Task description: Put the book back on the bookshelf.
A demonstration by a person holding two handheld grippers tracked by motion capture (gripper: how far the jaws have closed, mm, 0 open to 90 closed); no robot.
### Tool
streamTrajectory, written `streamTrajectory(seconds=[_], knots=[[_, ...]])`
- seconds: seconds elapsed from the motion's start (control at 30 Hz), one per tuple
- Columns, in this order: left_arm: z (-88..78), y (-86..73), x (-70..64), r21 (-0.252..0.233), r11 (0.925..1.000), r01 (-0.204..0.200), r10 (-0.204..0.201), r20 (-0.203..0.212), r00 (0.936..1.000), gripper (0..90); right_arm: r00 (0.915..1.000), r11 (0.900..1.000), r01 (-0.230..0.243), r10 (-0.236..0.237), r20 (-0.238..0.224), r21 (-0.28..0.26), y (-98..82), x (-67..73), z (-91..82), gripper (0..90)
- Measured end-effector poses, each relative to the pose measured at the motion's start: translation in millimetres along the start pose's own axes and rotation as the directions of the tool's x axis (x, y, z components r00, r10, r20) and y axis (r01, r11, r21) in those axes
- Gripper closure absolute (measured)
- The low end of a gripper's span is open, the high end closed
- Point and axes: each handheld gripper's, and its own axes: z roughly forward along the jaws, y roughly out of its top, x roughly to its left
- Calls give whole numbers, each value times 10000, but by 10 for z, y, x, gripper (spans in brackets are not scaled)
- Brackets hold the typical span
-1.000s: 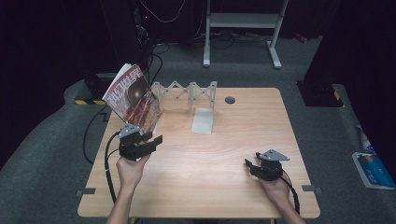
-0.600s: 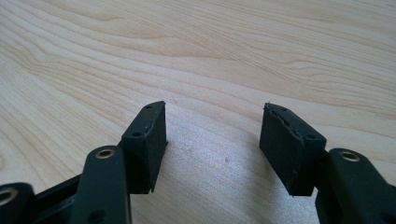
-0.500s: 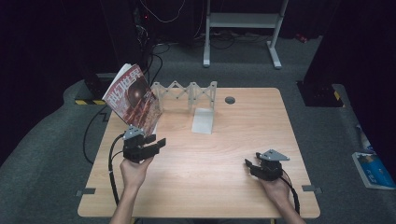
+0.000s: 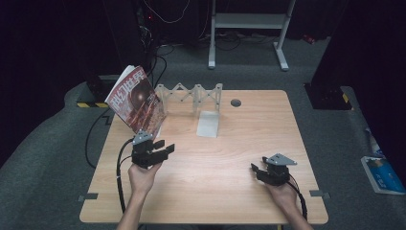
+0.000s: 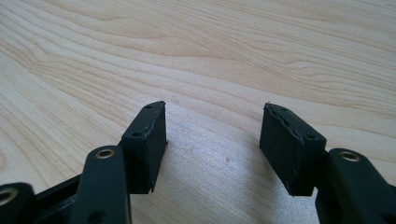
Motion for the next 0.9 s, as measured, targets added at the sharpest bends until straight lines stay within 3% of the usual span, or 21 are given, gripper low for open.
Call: streamTrajectory(seconds=[0.9], knots=[[275, -86, -147, 363, 9993, -37, 25, 328, 9995, 487, 10000, 10000, 18, -18, 1, -11, 0, -1, 0, 411]])
